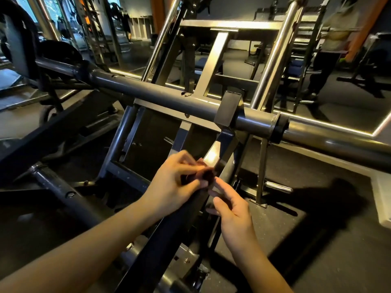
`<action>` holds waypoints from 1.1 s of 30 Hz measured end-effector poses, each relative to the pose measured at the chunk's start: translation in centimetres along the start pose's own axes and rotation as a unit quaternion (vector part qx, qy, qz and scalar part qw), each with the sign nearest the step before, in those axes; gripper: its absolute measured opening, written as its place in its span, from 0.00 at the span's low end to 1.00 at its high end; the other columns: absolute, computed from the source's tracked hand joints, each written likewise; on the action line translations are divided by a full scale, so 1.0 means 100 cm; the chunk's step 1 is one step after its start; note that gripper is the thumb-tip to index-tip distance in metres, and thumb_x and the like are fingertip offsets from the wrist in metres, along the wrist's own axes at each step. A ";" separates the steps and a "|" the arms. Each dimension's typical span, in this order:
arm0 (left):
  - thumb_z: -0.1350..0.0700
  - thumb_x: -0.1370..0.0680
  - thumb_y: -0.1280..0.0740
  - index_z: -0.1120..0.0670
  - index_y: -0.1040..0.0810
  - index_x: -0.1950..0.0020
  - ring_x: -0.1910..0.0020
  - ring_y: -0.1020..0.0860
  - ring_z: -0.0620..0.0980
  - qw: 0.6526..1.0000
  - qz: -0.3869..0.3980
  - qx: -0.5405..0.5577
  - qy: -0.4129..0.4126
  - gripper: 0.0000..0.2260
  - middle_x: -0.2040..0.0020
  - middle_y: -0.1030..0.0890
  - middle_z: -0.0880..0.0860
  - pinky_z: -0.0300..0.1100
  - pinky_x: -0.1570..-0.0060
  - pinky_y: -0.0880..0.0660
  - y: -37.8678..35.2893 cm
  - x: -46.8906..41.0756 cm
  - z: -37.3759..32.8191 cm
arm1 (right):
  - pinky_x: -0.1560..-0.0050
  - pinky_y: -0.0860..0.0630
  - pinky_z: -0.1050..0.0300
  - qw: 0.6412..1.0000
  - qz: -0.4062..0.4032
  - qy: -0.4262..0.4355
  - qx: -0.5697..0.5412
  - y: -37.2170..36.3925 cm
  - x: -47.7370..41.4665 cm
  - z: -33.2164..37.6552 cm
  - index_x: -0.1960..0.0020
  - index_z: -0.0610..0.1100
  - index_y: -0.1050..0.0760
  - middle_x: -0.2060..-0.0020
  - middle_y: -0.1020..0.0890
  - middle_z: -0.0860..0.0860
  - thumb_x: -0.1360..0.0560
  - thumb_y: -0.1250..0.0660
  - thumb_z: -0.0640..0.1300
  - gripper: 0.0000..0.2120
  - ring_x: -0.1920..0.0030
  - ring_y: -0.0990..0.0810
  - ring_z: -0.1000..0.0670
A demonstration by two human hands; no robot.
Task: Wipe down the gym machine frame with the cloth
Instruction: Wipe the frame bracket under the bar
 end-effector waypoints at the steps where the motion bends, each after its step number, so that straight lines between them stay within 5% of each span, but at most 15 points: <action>1: 0.50 0.25 0.25 0.43 0.17 0.41 0.38 0.25 0.42 1.000 0.022 0.017 0.004 0.13 0.43 0.25 0.38 0.49 0.38 0.23 0.005 0.020 0.001 | 0.33 0.22 0.47 1.000 0.001 0.003 0.004 0.000 0.000 0.000 0.30 0.63 0.28 0.31 0.24 0.59 0.15 0.40 0.42 0.21 0.31 0.25 0.57; 5: 0.47 0.26 0.25 0.43 0.17 0.40 0.38 0.25 0.41 0.998 0.053 0.001 0.021 0.14 0.42 0.26 0.37 0.48 0.39 0.22 0.013 0.038 0.009 | 0.31 0.25 0.43 1.000 -0.002 -0.003 0.017 -0.002 0.003 -0.001 0.29 0.64 0.29 0.30 0.26 0.60 0.16 0.40 0.43 0.21 0.29 0.28 0.56; 11: 0.51 0.24 0.24 0.51 0.15 0.41 0.46 0.24 0.41 0.998 -0.037 0.039 0.038 0.12 0.46 0.23 0.43 0.37 0.45 0.26 -0.014 -0.064 0.005 | 0.29 0.27 0.48 0.999 -0.009 -0.015 0.040 -0.004 0.007 0.008 0.30 0.67 0.30 0.30 0.28 0.62 0.17 0.37 0.45 0.22 0.31 0.28 0.59; 16: 0.54 0.21 0.28 0.53 0.13 0.47 0.51 0.17 0.41 0.971 -0.020 0.205 0.119 0.06 0.53 0.14 0.49 0.42 0.46 0.23 -0.022 -0.107 0.022 | 0.29 0.28 0.50 0.997 -0.033 0.021 0.060 0.004 0.007 0.028 0.25 0.62 0.32 0.31 0.26 0.60 0.17 0.36 0.43 0.24 0.31 0.27 0.58; 20: 0.52 0.21 0.28 0.55 0.13 0.46 0.50 0.16 0.49 0.938 0.013 0.293 0.183 0.09 0.52 0.13 0.53 0.42 0.50 0.24 -0.017 -0.085 0.039 | 0.31 0.25 0.51 0.994 -0.056 0.038 0.081 0.002 0.009 0.034 0.24 0.58 0.32 0.30 0.25 0.56 0.17 0.36 0.42 0.24 0.30 0.27 0.57; 24: 0.55 0.21 0.28 0.56 0.13 0.45 0.49 0.15 0.47 0.930 0.067 0.310 0.187 0.08 0.52 0.13 0.52 0.46 0.43 0.22 0.001 -0.020 0.048 | 0.30 0.29 0.53 0.985 -0.076 0.066 0.137 -0.012 0.007 0.040 0.22 0.56 0.35 0.26 0.28 0.55 0.18 0.35 0.44 0.26 0.27 0.31 0.54; 28: 0.56 0.21 0.29 0.55 0.13 0.46 0.50 0.15 0.44 0.921 0.141 0.305 0.197 0.07 0.52 0.13 0.50 0.41 0.49 0.24 0.018 0.028 0.056 | 0.30 0.35 0.62 0.964 -0.095 0.105 0.224 -0.030 0.009 0.039 0.21 0.49 0.35 0.23 0.33 0.56 0.21 0.29 0.41 0.31 0.25 0.34 0.55; 33: 0.55 0.20 0.29 0.55 0.15 0.41 0.47 0.16 0.45 0.921 0.062 0.334 0.192 0.10 0.49 0.13 0.50 0.44 0.44 0.24 0.006 0.005 0.050 | 0.25 0.33 0.54 0.960 -0.093 0.107 0.240 -0.031 0.008 0.036 0.21 0.49 0.36 0.22 0.35 0.56 0.22 0.28 0.43 0.32 0.23 0.35 0.56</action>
Point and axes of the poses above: each hand's wrist, its own x-axis away from the middle knuckle, its own y-axis out of the back of the hand, z = x × y, the point moved 6 cm from there along -x, towards the middle knuckle
